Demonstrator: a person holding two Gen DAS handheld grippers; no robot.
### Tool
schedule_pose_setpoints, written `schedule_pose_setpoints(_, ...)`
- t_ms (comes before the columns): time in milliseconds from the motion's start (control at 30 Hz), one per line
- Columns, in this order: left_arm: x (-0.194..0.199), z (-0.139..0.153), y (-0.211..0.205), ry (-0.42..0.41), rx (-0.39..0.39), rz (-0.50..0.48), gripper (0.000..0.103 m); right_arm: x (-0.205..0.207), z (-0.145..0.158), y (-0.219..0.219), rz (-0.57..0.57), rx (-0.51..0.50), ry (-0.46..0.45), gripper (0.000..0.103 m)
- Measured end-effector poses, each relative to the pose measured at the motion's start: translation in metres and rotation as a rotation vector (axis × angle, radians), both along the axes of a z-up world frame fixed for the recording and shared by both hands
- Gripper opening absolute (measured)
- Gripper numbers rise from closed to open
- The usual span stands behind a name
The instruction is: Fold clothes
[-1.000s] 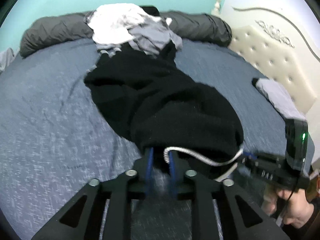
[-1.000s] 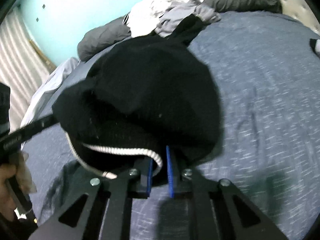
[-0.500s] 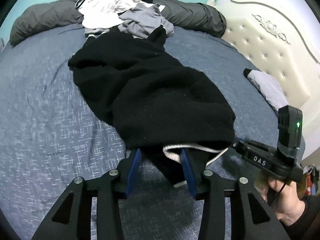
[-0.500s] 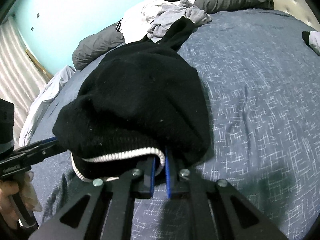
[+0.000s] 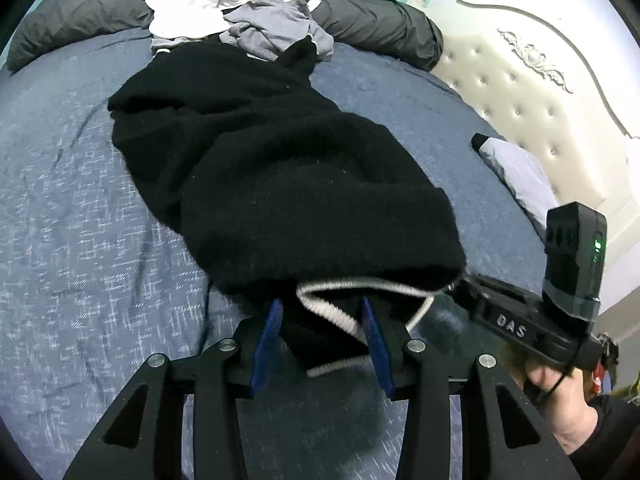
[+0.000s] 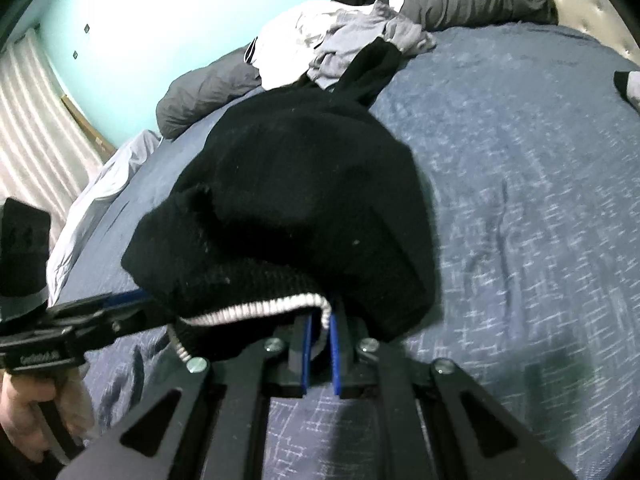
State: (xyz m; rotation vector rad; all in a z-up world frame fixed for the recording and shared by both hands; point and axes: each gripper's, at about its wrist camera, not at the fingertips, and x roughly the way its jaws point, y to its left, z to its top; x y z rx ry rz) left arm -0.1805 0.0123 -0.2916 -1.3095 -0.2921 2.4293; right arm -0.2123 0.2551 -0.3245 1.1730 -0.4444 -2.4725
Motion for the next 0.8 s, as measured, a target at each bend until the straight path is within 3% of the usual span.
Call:
schedule_pose_setpoints(67,-0.003,-0.001,0.001,0.004,0.012,-0.002,0.038,-0.001,-0.003,0.0,0.006,-0.014,-0.012,0.007)
schedule_pose_setpoints(133,-0.004,0.001,0.0,0.016,0.009,0.005,0.022,-0.001,-0.005,0.0,0.012,-0.028,-0.023,0.007)
schedule_pose_setpoints(200,-0.005,0.003,-0.002,0.033,0.0,0.015,0.013,-0.002,-0.006,-0.001,0.022,-0.034,-0.022,0.007)
schedule_pose_setpoints(333,-0.007,0.009,-0.005,0.071,-0.022,0.037,0.008,0.0,0.004,-0.004,0.033,-0.036,0.014,0.005)
schedule_pose_setpoints(433,0.002,0.034,-0.007,0.141,-0.061,0.047,0.007,0.007,0.027,-0.001,0.018,-0.018,0.072,0.005)
schedule_pose_setpoints(567,0.013,0.079,-0.011,0.208,-0.067,0.072,0.006,0.015,0.073,0.003,0.009,0.004,0.143,0.005)
schedule_pose_setpoints(800,0.035,0.18,-0.015,0.327,-0.117,0.065,0.002,0.019,0.197,-0.005,0.069,0.058,0.264,0.004)
